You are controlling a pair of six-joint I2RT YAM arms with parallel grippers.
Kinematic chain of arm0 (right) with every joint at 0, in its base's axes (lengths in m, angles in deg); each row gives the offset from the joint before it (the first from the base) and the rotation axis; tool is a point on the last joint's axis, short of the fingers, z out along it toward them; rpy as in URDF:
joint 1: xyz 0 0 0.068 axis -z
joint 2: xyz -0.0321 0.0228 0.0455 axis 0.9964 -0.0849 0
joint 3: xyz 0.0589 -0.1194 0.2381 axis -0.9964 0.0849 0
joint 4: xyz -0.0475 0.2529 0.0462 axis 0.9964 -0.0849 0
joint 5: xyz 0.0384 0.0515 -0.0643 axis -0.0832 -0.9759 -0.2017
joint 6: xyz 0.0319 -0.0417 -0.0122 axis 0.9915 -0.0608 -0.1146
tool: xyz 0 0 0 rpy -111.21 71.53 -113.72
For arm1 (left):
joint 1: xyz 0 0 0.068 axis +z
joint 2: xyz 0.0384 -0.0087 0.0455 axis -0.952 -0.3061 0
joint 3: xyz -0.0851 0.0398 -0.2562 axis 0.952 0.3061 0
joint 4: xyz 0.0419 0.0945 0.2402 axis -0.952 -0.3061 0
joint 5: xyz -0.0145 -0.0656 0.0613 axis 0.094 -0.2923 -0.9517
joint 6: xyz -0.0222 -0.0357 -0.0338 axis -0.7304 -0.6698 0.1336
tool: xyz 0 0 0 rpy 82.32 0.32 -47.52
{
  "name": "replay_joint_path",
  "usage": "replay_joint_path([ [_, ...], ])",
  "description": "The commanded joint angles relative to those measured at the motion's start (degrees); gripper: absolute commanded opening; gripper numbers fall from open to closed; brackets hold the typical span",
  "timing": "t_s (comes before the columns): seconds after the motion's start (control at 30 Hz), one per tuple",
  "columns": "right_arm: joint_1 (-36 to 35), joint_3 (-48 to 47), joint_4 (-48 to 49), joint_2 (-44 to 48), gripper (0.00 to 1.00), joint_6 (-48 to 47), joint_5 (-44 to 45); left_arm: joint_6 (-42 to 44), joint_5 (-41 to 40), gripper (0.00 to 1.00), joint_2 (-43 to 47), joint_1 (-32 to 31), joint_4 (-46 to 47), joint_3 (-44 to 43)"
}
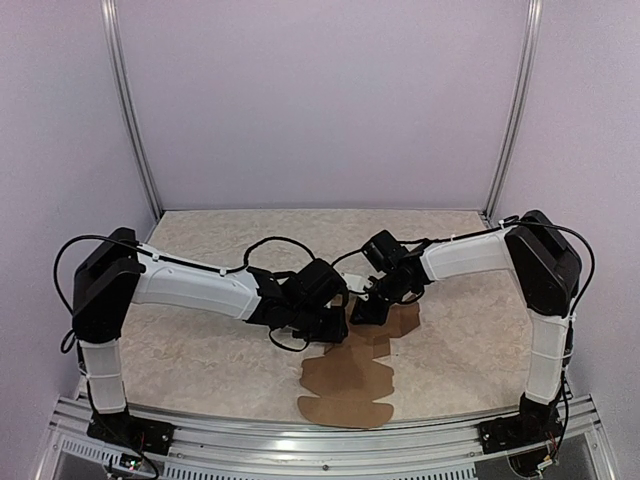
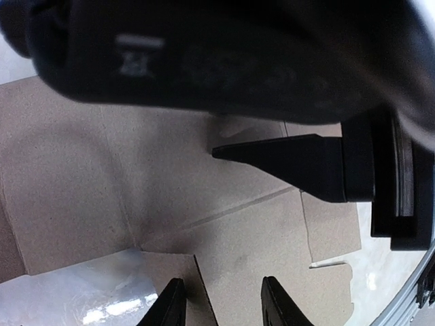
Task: Fold the paper box
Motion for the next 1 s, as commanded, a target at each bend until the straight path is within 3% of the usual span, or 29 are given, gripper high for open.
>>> replay_joint_path([
  [0.0,-0.7,3.6,-8.5,-7.2,0.24,-1.4,2.7,2.4,8.5,0.38,-4.9,-0.9,2.4,-0.5],
  [0.6,0.9,3.6,-8.6,-5.5,0.24,-1.1,2.2,1.3,11.4,0.34,-10.5,-1.2,0.7,2.2],
  [0.77,1.4,4.0,-8.4,-5.1,0.24,-1.1,1.6,4.1,8.3,0.33,-7.5,-2.6,3.2,4.3],
  [0.97,1.5,3.9,-8.5,-5.8,0.24,-1.1,1.6,12.0,-4.0,0.39,0.8,-7.3,14.1,9.5],
])
